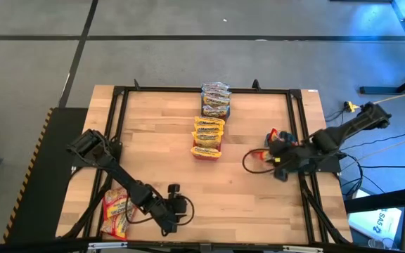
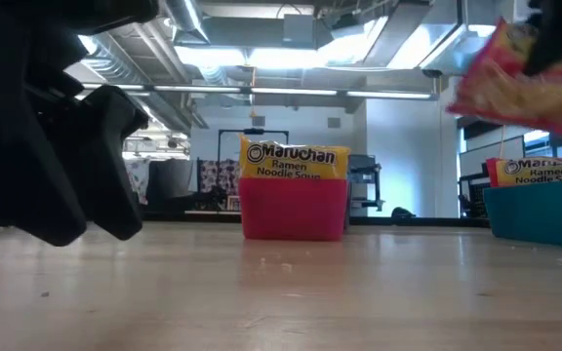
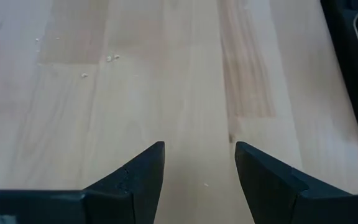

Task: Sort Maruchan noodles
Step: Put the orange noodle pack into the blue bin

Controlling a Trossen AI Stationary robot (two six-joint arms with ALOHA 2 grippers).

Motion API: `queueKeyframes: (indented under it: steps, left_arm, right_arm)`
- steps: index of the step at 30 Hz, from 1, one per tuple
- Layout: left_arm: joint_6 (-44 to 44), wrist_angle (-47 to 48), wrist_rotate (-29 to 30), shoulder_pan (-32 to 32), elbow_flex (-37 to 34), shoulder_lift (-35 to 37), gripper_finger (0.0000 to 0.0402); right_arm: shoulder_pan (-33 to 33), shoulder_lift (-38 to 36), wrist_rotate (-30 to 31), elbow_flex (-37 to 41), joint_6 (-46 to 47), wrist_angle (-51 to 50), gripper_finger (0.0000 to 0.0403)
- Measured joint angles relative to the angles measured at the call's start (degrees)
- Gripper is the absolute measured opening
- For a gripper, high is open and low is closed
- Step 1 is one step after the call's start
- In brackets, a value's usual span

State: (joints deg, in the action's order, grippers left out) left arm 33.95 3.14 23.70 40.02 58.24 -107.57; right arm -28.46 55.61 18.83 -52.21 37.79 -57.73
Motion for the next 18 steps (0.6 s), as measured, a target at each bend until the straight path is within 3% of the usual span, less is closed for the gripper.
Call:
queueKeyframes:
  steps: [4, 12, 18]
  left_arm:
    - [0.00, -0.02, -0.02, -0.67, 0.00, 0.00, 0.0192]
    - [0.02, -0.24, -0.57, -1.80, 0.00, 0.00, 0.0192]
    - [-0.02, -0.33, -0.59, -1.89, 0.00, 0.00, 0.0192]
  right_arm:
    - [-0.01, -0.96, 0.66, 0.00, 2.28, -10.85, 0.0137]
    - [-0.01, 1.23, -0.29, 0.00, 0.76, -21.73, 0.0137]
    - [0.13, 5.19, 0.56, 0.99, -0.96, -23.30, 0.0137]
